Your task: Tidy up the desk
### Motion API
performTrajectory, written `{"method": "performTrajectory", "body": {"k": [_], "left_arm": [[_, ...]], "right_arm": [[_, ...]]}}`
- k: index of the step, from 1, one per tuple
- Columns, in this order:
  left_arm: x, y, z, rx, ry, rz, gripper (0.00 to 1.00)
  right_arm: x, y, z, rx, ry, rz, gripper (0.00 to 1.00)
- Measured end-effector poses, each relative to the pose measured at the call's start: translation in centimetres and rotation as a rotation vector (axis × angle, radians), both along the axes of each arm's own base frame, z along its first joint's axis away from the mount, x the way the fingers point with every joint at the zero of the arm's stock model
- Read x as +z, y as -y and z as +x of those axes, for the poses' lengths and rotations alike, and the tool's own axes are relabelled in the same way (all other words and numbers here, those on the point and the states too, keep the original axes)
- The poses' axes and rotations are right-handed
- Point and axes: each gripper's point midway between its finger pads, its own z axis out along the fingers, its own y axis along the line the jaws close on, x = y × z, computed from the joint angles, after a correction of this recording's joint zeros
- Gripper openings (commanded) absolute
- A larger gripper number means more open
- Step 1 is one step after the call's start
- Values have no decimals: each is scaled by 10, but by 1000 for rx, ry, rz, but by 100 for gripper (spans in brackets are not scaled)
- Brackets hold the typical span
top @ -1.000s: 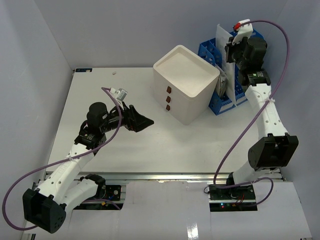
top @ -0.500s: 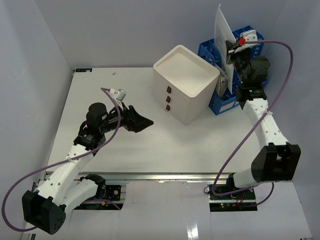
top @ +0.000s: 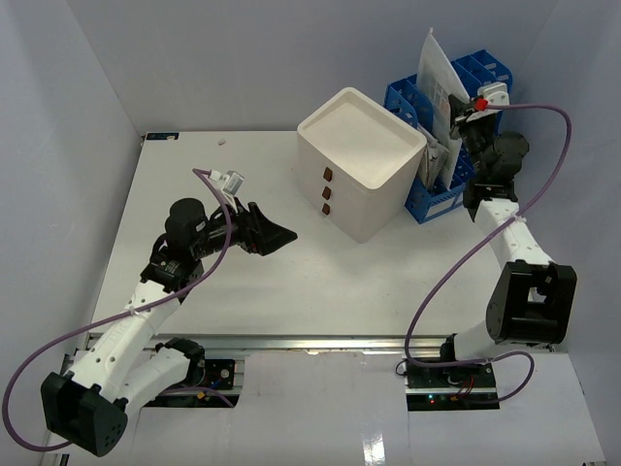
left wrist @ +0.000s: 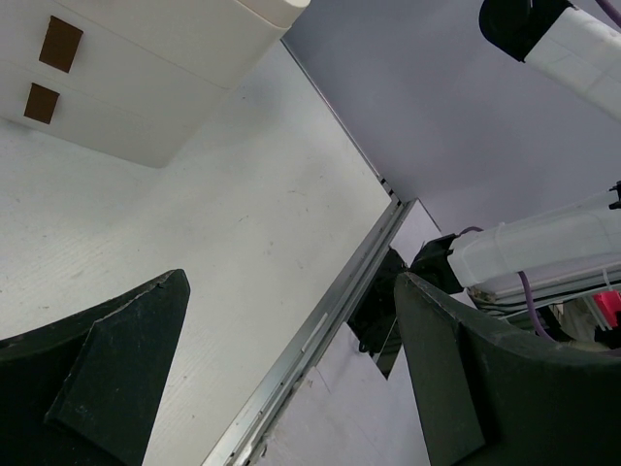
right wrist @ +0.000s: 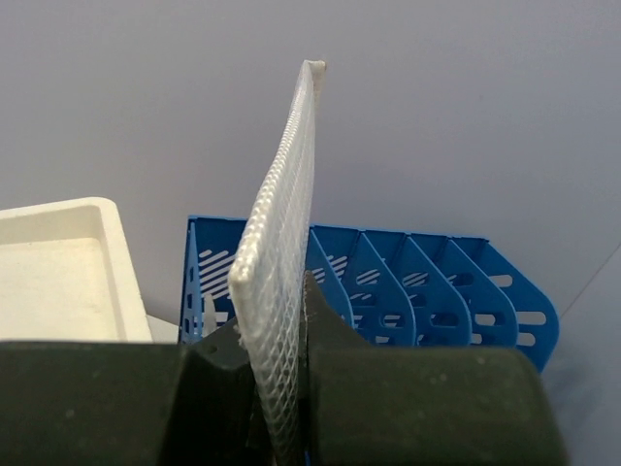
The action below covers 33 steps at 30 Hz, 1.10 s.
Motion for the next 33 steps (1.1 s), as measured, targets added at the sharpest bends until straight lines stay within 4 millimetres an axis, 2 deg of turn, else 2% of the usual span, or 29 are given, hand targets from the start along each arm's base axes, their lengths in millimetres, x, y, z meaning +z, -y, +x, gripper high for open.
{"method": "performTrajectory", "body": {"k": [8,15,16,17,19,24,28,33], "left_arm": [[-1,0,-1,0,-5,2,98],[-3,0,0,-1,-9,7,98],[-4,0,1,-1,-11,9,98],[-5,0,1,-1,-12,10,98],[-5,0,2,-1,-13,11,98],[-7,1,3,-2,-16,13,98],[-8,1,3,-1,-18,15,98],[-7,1,4,-5,-5,21,98]], "right_arm": [[-5,9,1,29,53,-38,8],[-25,16,25,61,24,-58,8],[-27,17,26,60,19,-55,26],[-28,18,27,61,15,-54,48],[-29,18,26,73,9,-52,88],[-23,8,12,115,28,-74,90],[-7,-3,-5,97,-12,-107,90],[45,-18,-28,91,-79,-120,90]]}}
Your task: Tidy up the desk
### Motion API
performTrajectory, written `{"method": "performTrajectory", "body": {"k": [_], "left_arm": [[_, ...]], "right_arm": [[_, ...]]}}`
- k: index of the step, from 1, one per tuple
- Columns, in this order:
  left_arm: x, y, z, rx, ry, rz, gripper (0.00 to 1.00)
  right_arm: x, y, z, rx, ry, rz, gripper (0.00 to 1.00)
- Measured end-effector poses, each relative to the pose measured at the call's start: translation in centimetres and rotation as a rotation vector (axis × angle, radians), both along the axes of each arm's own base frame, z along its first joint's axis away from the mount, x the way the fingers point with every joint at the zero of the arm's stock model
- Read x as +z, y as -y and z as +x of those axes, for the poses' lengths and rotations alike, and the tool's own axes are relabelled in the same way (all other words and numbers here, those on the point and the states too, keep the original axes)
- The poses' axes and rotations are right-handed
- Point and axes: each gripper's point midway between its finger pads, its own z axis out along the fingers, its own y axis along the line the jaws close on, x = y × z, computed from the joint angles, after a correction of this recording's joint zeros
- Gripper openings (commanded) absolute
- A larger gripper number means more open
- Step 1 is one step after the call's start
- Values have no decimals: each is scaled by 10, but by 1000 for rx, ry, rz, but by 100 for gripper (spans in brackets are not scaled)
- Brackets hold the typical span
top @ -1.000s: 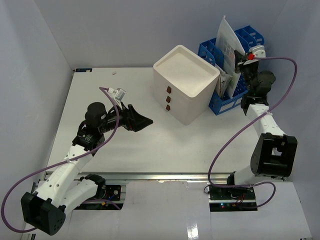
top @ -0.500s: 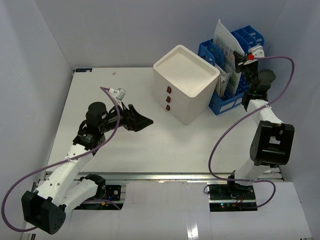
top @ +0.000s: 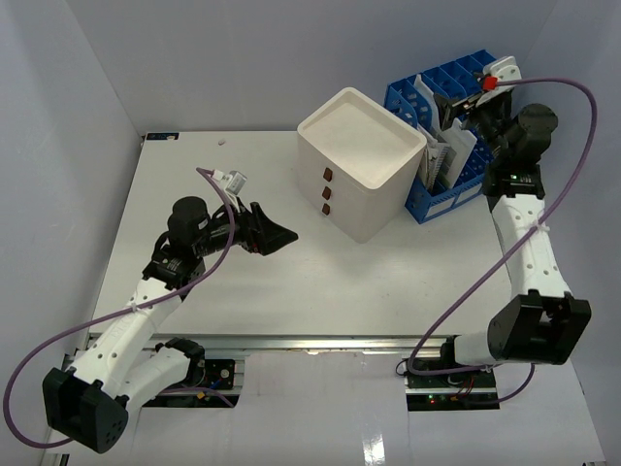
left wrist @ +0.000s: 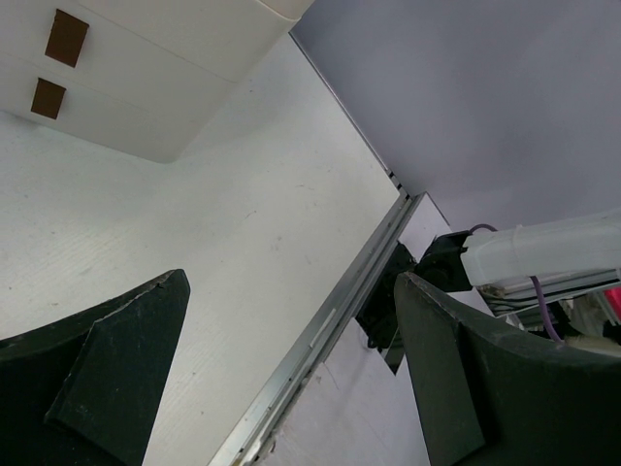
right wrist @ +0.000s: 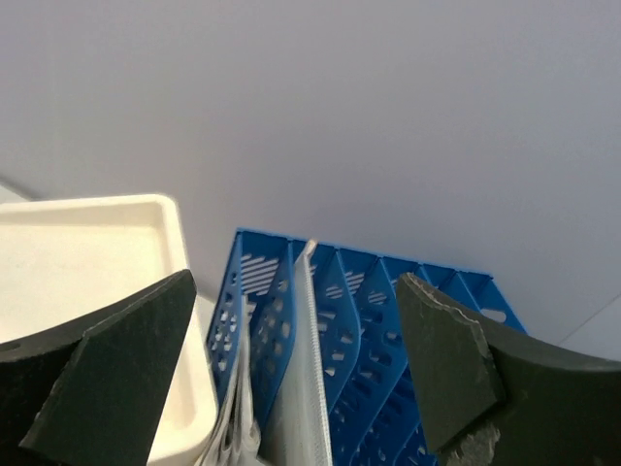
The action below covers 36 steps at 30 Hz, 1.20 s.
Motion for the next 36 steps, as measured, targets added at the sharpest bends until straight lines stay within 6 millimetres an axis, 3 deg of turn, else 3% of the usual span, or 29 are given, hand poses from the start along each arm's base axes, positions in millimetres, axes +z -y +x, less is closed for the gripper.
{"method": "performTrajectory", "body": {"k": [5,8,15,18,19,26,36], "left_arm": [[12,-5,0,1,90,48,98],[24,-14,-3,25,177,81,98],[48,-32,-24,64,338,99,98],[49,-37,-32,74,369,97,98],[49,-38,-33,75,376,96,98],[19,-41,-38,66,345,128,98],[-24,-46,-49,63,294,150,98]], "right_arm": [[20,-19,-51,109,-148,-95,90],[8,-25,-87,147,-277,-124,90],[-59,-3,-163,4,-479,-148,90],[-97,8,-195,-65,-552,-158,90],[-102,12,-203,-92,-552,-160,90],[-131,36,-233,-238,-553,-184,90],[-134,52,-247,-333,-537,-192,90]]}}
